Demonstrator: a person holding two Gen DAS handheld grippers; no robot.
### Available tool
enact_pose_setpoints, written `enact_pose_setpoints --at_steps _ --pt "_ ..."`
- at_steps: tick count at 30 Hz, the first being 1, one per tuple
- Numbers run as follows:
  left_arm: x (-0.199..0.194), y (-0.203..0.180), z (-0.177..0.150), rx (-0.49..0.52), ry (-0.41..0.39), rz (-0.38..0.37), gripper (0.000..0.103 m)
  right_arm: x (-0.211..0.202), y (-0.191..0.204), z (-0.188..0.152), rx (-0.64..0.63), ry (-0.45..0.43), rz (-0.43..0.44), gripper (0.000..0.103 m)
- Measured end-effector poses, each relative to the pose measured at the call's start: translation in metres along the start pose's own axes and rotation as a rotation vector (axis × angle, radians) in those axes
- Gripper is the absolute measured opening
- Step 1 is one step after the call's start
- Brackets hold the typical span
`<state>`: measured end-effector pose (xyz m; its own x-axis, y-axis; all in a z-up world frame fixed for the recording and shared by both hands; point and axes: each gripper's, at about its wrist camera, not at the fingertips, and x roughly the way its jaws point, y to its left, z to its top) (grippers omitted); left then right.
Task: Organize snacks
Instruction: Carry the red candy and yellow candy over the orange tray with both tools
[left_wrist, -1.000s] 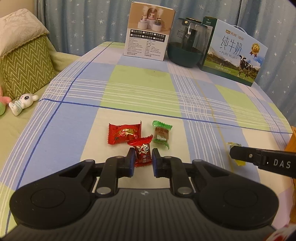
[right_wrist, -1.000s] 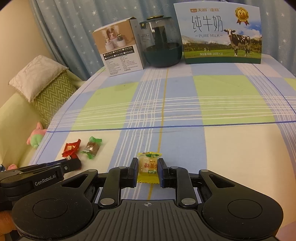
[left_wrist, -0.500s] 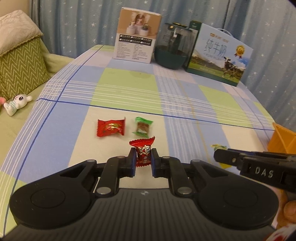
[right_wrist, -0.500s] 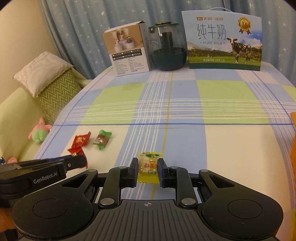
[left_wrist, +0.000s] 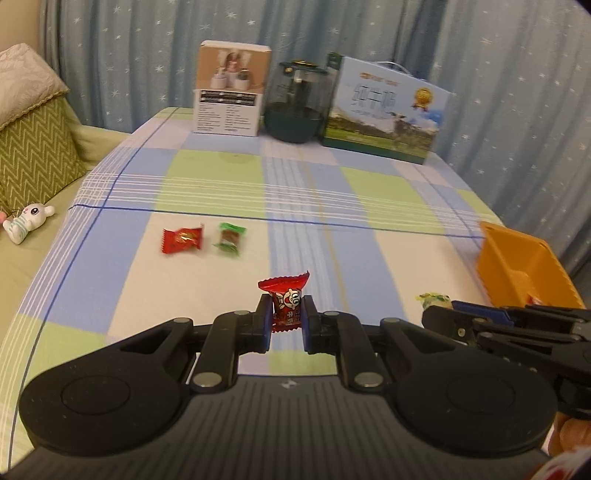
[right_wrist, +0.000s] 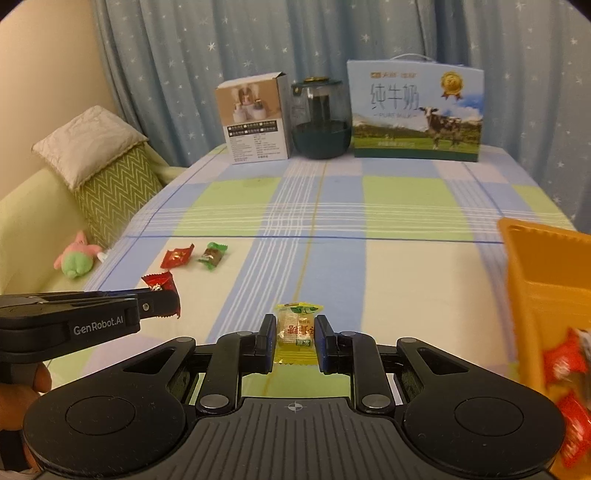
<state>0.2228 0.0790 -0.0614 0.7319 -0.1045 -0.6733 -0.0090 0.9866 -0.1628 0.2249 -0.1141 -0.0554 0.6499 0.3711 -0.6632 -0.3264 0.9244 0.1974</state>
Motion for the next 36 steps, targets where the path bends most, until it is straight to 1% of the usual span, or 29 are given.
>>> enact_pose_setpoints --at_steps 3,10,19,28,36 --pt "-0.018 -0.017 -0.004 0.013 -0.001 -0.022 0.014 -0.025 -0.005 -0.002 0.024 -0.011 -0.022 0.022" --pt "-0.06 -0.057 -0.01 0.026 -0.02 -0.057 0.014 -0.089 -0.018 -0.002 0.057 -0.076 -0.064 0.022" --pt "-0.095 -0.104 -0.021 0.055 -0.024 -0.102 0.014 -0.147 -0.036 -0.012 0.073 -0.124 -0.101 0.022" --pt "-0.111 -0.146 -0.023 0.108 -0.033 -0.148 0.014 -0.19 -0.066 -0.032 0.102 -0.154 -0.167 0.022" --pt "-0.107 -0.192 -0.019 0.165 -0.024 -0.213 0.014 -0.216 -0.107 -0.047 0.145 -0.161 -0.246 0.022"
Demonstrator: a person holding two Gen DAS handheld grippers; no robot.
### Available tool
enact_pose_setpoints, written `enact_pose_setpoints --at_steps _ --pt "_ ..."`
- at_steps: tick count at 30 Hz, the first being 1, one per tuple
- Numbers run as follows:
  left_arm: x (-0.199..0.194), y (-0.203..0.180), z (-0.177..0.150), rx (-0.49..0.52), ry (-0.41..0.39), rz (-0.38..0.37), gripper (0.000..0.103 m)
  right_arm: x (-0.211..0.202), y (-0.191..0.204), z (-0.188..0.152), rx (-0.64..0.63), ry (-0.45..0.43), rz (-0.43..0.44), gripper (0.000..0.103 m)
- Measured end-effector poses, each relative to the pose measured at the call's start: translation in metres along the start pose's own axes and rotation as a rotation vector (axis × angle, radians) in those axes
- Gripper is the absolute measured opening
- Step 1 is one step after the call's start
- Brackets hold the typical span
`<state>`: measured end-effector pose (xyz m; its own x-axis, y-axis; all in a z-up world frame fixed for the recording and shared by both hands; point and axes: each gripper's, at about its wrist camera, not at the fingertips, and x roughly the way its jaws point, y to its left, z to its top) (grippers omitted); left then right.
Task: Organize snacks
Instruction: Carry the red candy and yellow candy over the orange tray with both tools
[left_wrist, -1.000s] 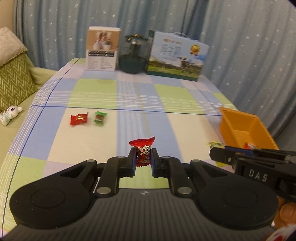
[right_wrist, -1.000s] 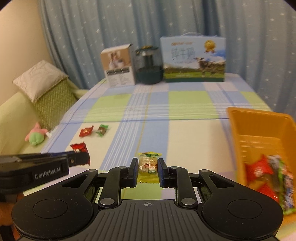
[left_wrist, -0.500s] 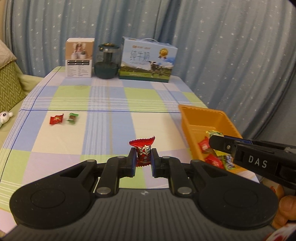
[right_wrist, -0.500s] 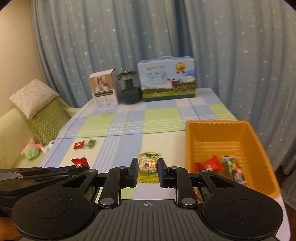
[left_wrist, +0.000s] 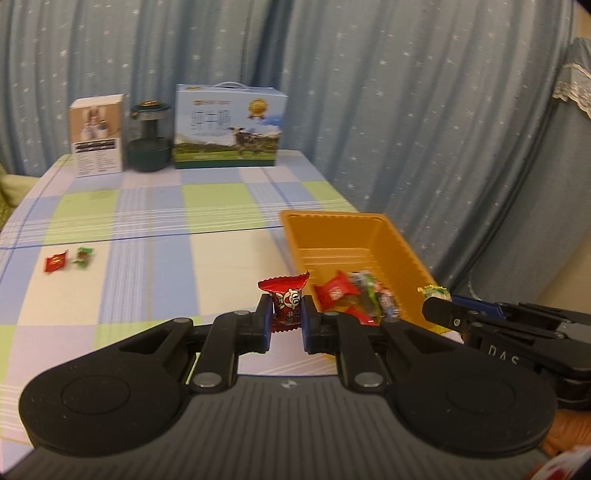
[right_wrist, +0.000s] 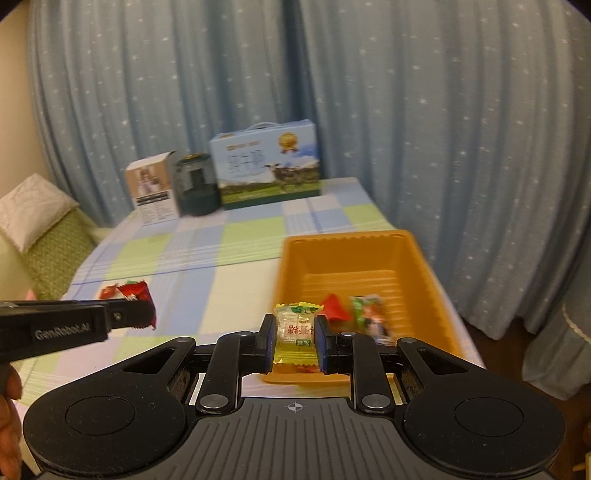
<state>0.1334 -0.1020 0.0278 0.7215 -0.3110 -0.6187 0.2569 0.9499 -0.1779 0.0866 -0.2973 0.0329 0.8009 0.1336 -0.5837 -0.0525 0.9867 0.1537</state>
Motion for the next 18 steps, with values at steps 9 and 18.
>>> enact_pose_setpoints --at_steps 9,18 --pt "0.024 -0.041 0.01 0.06 0.023 -0.063 0.014 -0.011 -0.048 0.002 0.057 -0.027 -0.041 0.022" --pt "0.058 -0.063 0.019 0.094 0.051 -0.108 0.014 0.001 -0.077 0.009 0.085 -0.019 -0.062 0.022"
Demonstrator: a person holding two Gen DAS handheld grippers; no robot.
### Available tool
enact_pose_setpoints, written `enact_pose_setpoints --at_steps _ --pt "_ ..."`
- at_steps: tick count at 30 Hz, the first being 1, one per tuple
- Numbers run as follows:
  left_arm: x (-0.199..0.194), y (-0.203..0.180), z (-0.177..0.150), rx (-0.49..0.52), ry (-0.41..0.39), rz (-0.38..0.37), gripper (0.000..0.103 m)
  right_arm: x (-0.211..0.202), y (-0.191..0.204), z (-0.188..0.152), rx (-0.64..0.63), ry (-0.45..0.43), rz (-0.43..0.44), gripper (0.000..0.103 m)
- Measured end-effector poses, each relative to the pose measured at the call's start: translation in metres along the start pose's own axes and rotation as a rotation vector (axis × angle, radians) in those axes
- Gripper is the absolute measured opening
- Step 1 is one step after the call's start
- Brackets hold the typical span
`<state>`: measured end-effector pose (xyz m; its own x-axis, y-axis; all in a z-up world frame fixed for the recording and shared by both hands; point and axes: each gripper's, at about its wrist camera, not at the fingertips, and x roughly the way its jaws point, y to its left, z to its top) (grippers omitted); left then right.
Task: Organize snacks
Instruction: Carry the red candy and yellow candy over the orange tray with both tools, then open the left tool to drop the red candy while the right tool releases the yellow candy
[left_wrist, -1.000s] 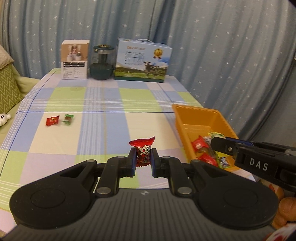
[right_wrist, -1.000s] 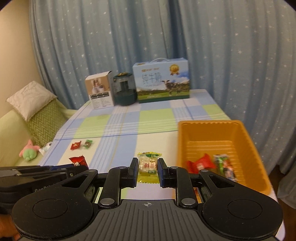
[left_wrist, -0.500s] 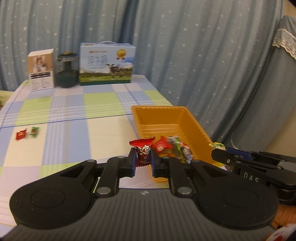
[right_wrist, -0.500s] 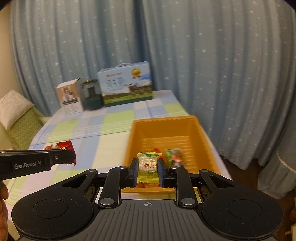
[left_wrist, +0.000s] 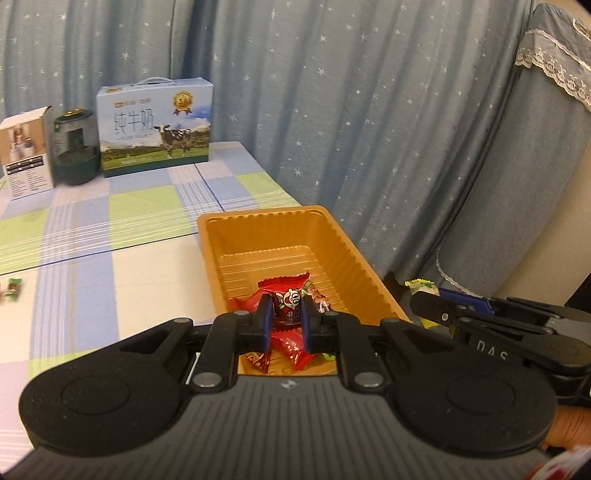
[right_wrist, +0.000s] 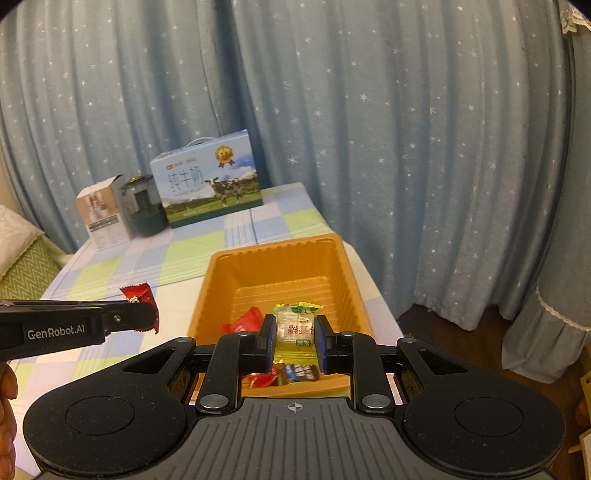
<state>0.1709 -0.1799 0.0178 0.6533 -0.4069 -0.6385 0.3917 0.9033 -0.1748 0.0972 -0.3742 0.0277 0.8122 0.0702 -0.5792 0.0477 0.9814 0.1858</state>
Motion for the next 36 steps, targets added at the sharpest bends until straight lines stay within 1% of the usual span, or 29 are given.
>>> enact_pose_setpoints --at_steps 8,13,19,20,21,23,30,33,36 --pt "0.035 0.003 0.001 -0.015 0.047 -0.017 0.013 0.028 -0.007 0.01 -0.001 0.027 0.011 0.022" --pt "0.053 0.004 0.002 -0.002 0.066 -0.02 0.014 0.044 -0.008 0.014 -0.001 0.042 0.012 0.022" --pt "0.071 0.006 0.003 -0.012 0.082 -0.034 0.014 0.054 -0.01 0.015 -0.003 0.05 0.008 0.022" --pt "0.073 0.007 0.003 -0.018 0.089 -0.04 0.014 0.056 -0.009 0.016 -0.002 0.05 0.007 0.022" --pt "0.075 0.008 0.003 -0.021 0.094 -0.038 0.017 0.056 -0.01 0.016 0.0 0.05 0.008 0.022" --pt "0.077 0.01 0.002 -0.019 0.096 -0.028 0.023 0.057 -0.011 0.017 0.002 0.051 0.01 0.022" --pt "0.064 0.025 -0.006 -0.027 0.086 0.015 0.025 0.057 -0.011 0.015 0.01 0.056 0.016 0.022" --pt "0.056 0.032 -0.009 -0.049 0.078 0.031 0.028 0.058 -0.009 0.014 0.014 0.06 0.025 0.022" --pt "0.05 0.037 -0.01 -0.063 0.075 0.036 0.028 0.059 -0.007 0.015 0.014 0.059 0.036 0.022"
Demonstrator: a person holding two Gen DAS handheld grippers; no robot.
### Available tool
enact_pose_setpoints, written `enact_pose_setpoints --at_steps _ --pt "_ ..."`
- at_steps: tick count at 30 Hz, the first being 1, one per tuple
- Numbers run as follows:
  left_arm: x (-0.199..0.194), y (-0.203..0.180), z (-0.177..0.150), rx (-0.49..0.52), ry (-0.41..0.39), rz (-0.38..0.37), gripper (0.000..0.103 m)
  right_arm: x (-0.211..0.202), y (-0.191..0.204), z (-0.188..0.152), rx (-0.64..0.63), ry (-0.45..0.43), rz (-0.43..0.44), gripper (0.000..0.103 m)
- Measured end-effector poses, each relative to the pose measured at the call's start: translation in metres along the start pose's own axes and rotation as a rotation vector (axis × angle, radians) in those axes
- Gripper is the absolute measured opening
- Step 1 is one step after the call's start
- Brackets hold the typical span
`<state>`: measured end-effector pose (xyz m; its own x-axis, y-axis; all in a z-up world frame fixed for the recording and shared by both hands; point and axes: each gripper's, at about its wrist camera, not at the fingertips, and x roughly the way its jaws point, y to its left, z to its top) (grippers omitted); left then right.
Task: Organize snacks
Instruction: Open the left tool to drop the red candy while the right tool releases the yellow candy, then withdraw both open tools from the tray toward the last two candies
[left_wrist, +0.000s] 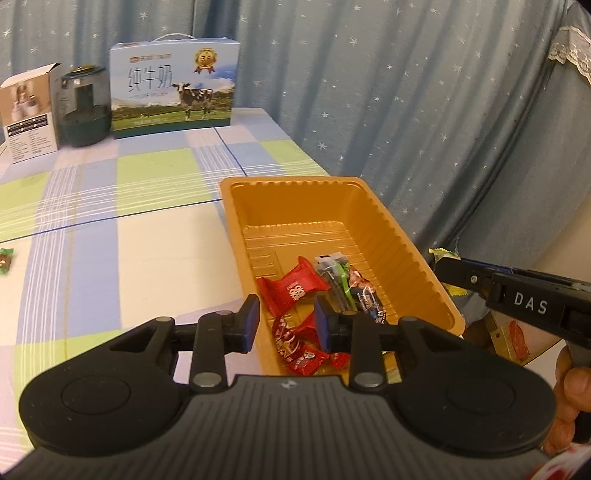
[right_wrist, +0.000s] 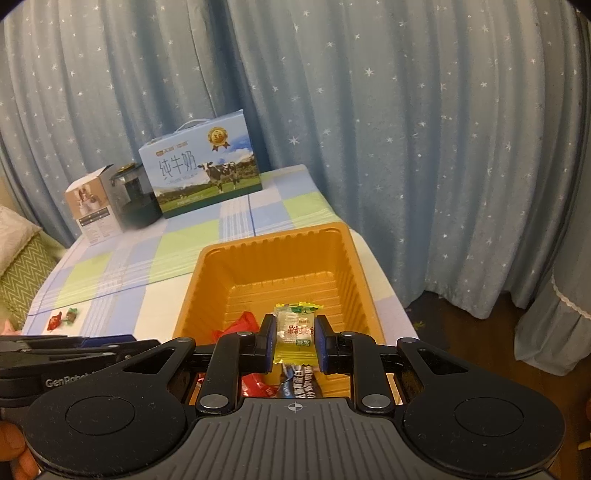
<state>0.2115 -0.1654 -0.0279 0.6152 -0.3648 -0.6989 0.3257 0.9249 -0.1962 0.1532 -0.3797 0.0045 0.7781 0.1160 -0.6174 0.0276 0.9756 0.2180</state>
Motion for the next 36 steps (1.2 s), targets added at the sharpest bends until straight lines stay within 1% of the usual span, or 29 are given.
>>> enact_pose_setpoints --at_steps 7,10,12,13,14,15,20,26,36 --pt "-0.009 0.005 -0.001 -0.009 -0.019 0.007 0.029 0.009 0.008 0.004 -0.001 0.003 0.041 0.022" --pt "-0.012 0.008 -0.002 -0.012 -0.026 0.022 0.036 0.015 0.006 0.006 0.033 0.006 0.094 0.023" --pt "-0.015 0.01 -0.003 -0.01 -0.032 0.04 0.04 0.016 0.006 0.007 0.037 0.003 0.093 0.028" --pt "-0.016 0.011 -0.004 -0.009 -0.033 0.045 0.04 0.015 0.005 0.007 0.038 0.0 0.084 0.039" --pt "-0.018 0.012 -0.005 -0.01 -0.035 0.049 0.042 0.014 0.004 0.006 0.044 -0.003 0.075 0.046" --pt "-0.019 0.013 -0.006 -0.013 -0.036 0.053 0.044 0.012 0.003 0.005 0.052 -0.001 0.067 0.046" --pt "-0.028 0.019 -0.012 -0.034 -0.036 0.061 0.046 0.003 0.0 -0.003 0.073 0.037 0.022 0.046" --pt "-0.045 0.023 -0.02 -0.048 -0.042 0.072 0.05 -0.014 0.013 -0.016 0.053 0.054 -0.002 0.046" --pt "-0.085 0.036 -0.03 -0.077 -0.078 0.106 0.054 -0.039 0.043 -0.024 0.014 0.046 0.033 0.047"
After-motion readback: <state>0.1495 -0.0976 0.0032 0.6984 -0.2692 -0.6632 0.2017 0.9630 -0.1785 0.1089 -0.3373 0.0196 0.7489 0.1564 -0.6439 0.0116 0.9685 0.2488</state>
